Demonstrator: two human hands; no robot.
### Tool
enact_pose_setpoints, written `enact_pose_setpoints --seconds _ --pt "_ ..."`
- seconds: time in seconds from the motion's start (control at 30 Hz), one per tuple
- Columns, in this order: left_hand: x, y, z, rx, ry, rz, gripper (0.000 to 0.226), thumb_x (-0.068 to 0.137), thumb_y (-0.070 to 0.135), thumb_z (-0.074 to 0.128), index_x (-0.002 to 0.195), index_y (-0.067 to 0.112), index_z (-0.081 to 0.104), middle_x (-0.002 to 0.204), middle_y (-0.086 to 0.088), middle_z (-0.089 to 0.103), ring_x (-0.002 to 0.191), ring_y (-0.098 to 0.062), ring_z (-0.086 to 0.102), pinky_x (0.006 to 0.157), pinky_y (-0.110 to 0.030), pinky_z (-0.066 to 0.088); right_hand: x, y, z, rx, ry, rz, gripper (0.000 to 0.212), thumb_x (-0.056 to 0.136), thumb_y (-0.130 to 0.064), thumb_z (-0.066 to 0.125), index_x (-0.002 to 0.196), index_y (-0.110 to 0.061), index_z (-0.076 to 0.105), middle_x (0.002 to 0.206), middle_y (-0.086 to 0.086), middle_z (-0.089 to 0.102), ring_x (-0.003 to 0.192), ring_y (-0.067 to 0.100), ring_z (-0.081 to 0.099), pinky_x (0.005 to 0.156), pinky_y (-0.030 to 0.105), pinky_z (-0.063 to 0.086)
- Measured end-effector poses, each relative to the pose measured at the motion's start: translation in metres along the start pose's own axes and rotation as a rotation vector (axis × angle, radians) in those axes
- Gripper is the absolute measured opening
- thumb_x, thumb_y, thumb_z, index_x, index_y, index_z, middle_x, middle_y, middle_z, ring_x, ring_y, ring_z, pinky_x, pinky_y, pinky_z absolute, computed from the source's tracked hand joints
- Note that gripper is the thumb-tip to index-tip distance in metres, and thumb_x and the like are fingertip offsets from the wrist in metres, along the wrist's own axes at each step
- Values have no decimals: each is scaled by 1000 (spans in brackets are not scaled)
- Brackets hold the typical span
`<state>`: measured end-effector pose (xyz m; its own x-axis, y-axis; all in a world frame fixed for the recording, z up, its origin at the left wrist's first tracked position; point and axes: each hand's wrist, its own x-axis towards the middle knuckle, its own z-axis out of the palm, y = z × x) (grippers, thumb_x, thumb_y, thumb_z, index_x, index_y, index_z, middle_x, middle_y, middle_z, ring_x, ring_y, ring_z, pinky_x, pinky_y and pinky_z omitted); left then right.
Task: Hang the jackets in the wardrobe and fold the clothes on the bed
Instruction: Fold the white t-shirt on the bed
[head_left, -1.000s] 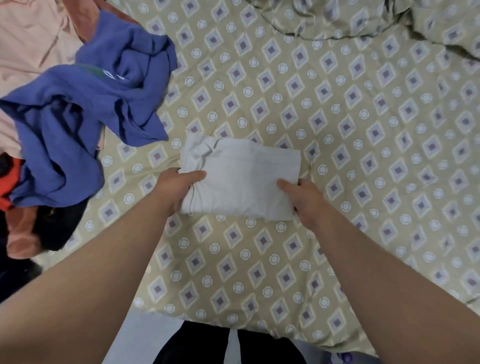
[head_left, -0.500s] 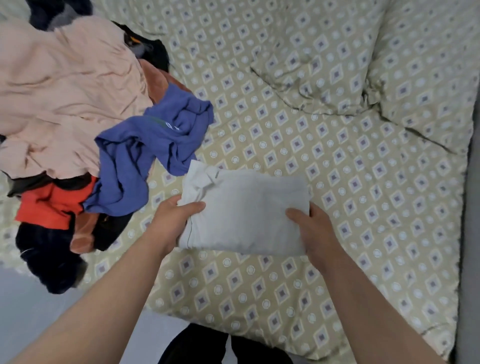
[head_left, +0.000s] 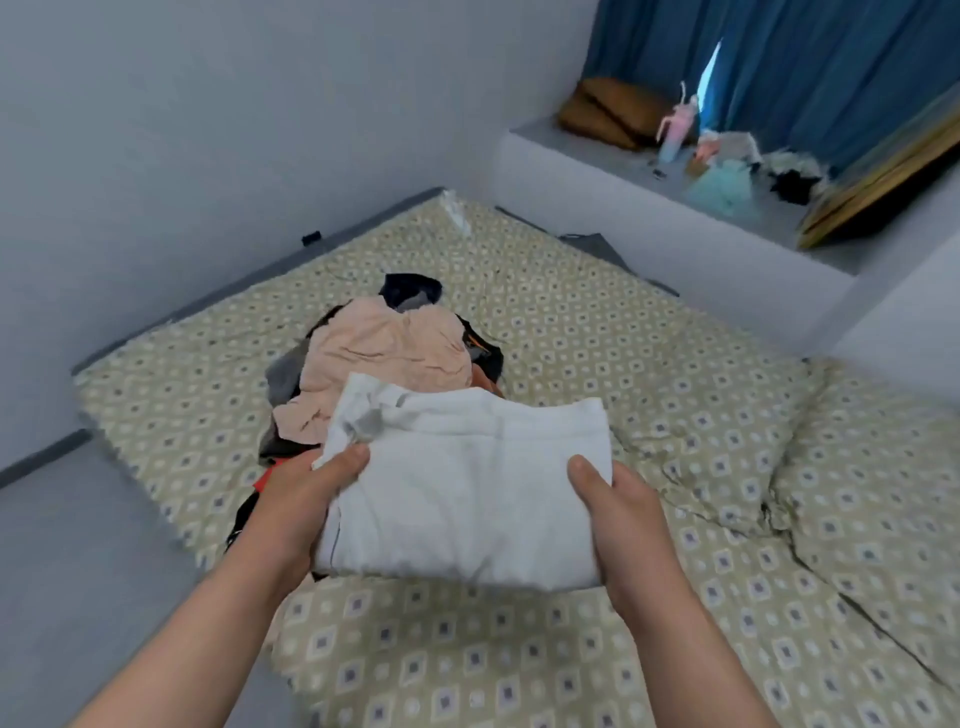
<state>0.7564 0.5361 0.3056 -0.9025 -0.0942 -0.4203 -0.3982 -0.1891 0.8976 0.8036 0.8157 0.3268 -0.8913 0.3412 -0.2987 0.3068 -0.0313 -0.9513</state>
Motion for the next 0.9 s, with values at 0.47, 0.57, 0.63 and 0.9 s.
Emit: enact_pose_setpoints --seconds 0.47,0.57,0.63,0.9 --pt "-258 82 -222 -283 693 370 17 89 22 69 91 5 73 90 -12 77 77 -25 75 66 -35 55 -157 -117 211 -154 -723 -396 14 92 -13 62 91 -21 73 85 -12 76 77 10 72 56 20 50" --pt "-315 80 -277 -331 837 417 18 87 24 71 87 6 74 90 -11 77 76 -25 75 63 -34 55 -213 -126 267 -178 -873 -423 19 92 -13 62 89 -26 74 87 -5 77 79 16 74 60 30 55" --pt "-351 77 -310 -357 911 442 19 86 27 73 84 9 76 89 -10 77 76 -25 75 59 -32 56 -253 -132 304 -195 -970 -452 16 92 -13 62 90 -23 74 87 -3 77 83 21 73 66 35 57" --pt "-487 60 -429 -387 1261 602 16 86 19 71 71 19 78 80 -8 77 64 -17 73 48 -25 53 -410 -125 433 -177 -1294 -539 9 93 -20 63 95 -24 71 89 -8 76 80 13 73 66 31 53"
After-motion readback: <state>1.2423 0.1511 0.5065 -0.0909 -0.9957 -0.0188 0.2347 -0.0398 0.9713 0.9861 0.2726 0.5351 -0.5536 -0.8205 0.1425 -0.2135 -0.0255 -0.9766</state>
